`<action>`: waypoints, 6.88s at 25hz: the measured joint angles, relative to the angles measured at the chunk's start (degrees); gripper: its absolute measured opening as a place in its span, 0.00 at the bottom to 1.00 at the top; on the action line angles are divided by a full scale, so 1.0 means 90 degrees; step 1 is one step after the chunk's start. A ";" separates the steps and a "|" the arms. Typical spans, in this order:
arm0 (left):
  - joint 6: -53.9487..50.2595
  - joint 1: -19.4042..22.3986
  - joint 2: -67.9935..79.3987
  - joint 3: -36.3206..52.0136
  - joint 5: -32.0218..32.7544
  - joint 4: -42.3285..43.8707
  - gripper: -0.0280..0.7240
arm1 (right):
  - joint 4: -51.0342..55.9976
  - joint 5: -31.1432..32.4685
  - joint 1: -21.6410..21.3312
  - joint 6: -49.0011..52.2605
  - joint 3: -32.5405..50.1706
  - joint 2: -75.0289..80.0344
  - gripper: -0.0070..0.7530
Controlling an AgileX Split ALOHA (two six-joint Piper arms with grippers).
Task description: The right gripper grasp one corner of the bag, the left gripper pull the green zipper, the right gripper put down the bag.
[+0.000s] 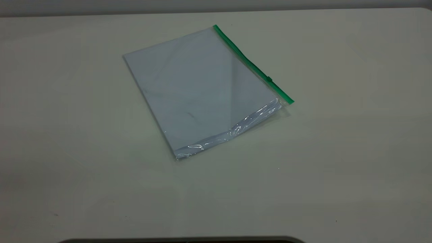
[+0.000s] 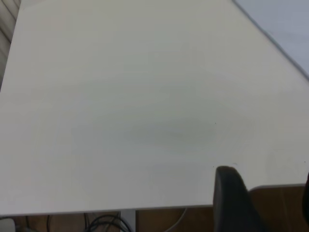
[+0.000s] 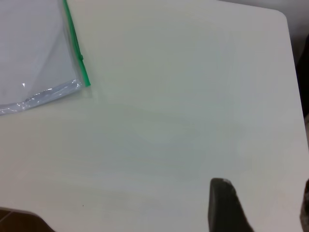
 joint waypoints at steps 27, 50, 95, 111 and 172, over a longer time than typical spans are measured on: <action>-0.0126 0.0000 0.0038 -0.0015 -0.0076 -0.0587 0.58 | 0.0200 -0.0059 0.0000 0.0018 0.0000 0.0000 0.51; 0.4158 0.0031 0.6987 -0.1968 -0.3678 -0.4289 0.72 | 0.6865 -0.4775 0.1015 -0.5742 -0.0231 0.8583 0.64; 0.7462 0.0031 0.8901 -0.2186 -0.3740 -0.7522 0.72 | 1.1163 -0.2175 0.0619 -0.8574 -0.4632 1.6335 0.56; 0.7454 0.0031 0.8948 -0.2186 -0.3874 -0.7529 0.72 | 1.0940 -0.1753 0.0572 -0.8959 -0.4679 1.6293 0.05; 0.8756 -0.2761 1.5182 -0.7931 -0.2340 -0.5370 0.47 | 0.5489 -0.2252 0.1601 -0.7783 -0.6304 1.4617 0.06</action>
